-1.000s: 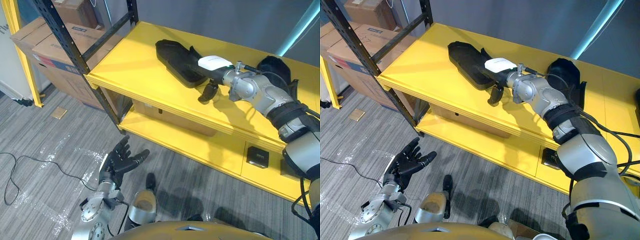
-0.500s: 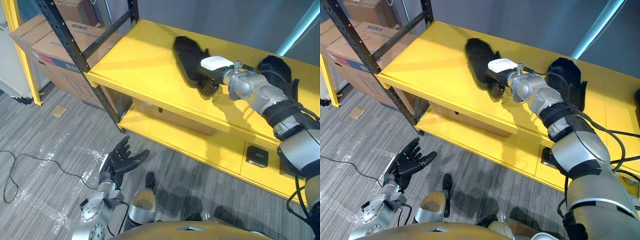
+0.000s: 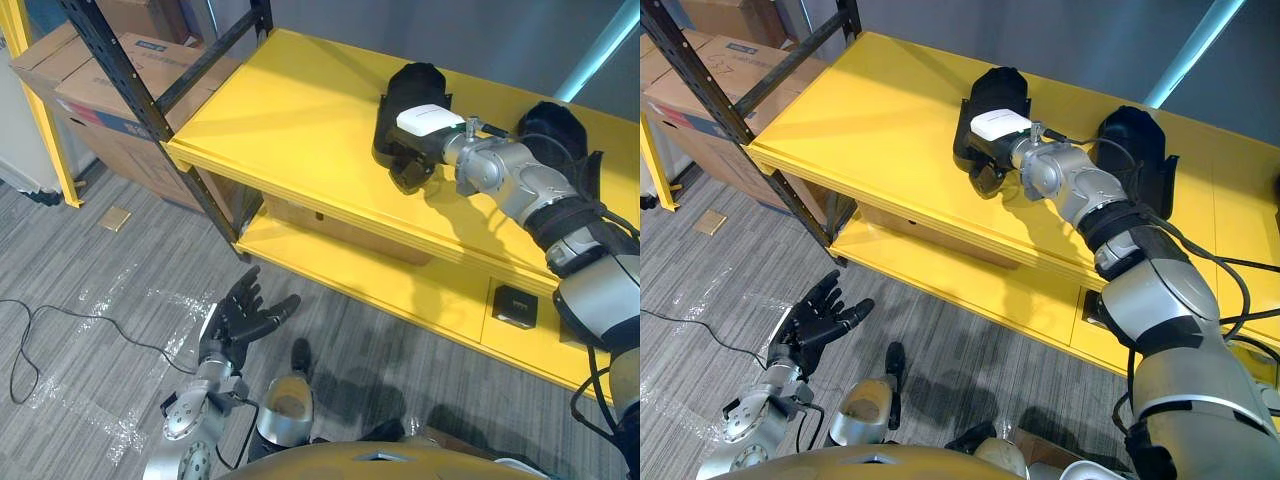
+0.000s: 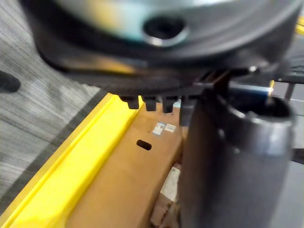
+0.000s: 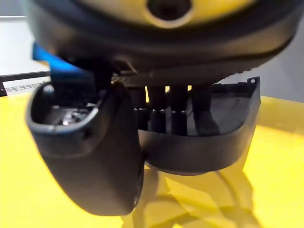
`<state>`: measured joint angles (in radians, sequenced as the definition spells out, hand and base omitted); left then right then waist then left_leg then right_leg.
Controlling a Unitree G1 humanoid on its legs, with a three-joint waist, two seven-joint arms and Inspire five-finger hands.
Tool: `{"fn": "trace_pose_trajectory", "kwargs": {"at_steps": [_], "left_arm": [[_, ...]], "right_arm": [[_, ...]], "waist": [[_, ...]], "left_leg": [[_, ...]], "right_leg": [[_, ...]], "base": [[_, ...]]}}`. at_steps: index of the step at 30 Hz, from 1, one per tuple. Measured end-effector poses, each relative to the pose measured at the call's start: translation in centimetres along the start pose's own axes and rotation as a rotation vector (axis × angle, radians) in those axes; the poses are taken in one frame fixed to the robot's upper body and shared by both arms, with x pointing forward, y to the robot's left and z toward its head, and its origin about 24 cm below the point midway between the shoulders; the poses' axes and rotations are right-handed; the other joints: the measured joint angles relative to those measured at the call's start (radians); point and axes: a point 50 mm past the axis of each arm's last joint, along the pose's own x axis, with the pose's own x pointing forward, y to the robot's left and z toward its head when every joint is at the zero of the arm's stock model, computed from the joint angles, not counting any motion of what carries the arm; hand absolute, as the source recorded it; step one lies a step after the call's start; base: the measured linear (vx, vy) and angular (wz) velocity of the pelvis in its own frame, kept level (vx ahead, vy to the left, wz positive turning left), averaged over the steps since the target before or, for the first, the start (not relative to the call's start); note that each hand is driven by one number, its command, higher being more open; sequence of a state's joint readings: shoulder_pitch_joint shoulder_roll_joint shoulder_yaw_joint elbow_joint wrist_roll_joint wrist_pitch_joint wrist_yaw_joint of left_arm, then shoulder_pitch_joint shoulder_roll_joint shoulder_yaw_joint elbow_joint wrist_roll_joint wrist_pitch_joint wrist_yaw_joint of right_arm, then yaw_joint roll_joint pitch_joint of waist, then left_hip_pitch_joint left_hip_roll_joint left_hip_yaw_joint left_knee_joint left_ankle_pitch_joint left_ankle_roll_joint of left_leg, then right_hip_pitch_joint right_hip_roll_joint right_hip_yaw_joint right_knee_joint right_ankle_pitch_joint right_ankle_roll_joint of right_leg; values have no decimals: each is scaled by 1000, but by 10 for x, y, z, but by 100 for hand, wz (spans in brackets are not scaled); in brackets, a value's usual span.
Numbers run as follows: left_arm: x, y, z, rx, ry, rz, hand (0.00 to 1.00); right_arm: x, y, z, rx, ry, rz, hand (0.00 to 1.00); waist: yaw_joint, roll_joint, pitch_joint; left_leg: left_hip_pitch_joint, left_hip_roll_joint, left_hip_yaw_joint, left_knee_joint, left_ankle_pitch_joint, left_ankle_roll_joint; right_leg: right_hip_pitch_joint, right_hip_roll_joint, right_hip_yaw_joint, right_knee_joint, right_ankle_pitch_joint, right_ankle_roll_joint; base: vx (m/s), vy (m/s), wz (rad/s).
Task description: Walk over and take three plastic housings, then place them on the shelf
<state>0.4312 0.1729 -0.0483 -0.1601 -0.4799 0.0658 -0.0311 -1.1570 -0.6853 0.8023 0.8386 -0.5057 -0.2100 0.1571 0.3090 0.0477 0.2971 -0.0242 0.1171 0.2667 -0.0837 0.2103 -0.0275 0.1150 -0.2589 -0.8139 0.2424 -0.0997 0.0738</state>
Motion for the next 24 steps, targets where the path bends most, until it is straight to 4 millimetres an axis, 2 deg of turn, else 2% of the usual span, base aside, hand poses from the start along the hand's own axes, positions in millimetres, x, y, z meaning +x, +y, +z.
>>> {"fn": "trace_pose_trajectory", "kwargs": {"at_steps": [7, 10, 17, 24], "left_arm": [[1, 0, 1, 0, -4, 4, 100], [2, -3, 1, -11, -11, 2, 100], [3, -7, 0, -17, -6, -7, 100], [3, -7, -1, -17, 5, -2, 100]], "right_arm": [[5, -1, 7, 39, 10, -19, 0], [9, -2, 9, 132, 57, -24, 0], [7, 0, 2, 277, 137, -39, 0], [11, 1, 17, 308, 93, -14, 0]], "waist": [[-5, 4, 2], [-9, 13, 8], [-18, 13, 8], [-39, 13, 8]], "left_leg": [[6, 3, 18, 0, -3, -2], [13, 4, 27, 0, -4, -1], [18, 5, 35, 0, -5, -2], [33, 9, 55, 0, -11, -7]], "right_leg": [[-8, 0, 17, 0, 0, -1], [-7, -1, 26, 1, 0, -1], [-8, -1, 33, 2, 1, 0], [-8, 0, 50, 3, 2, 2]], "base": [[-9, -6, -8], [-12, -6, -8], [0, -5, -3], [6, -11, -9]]}}
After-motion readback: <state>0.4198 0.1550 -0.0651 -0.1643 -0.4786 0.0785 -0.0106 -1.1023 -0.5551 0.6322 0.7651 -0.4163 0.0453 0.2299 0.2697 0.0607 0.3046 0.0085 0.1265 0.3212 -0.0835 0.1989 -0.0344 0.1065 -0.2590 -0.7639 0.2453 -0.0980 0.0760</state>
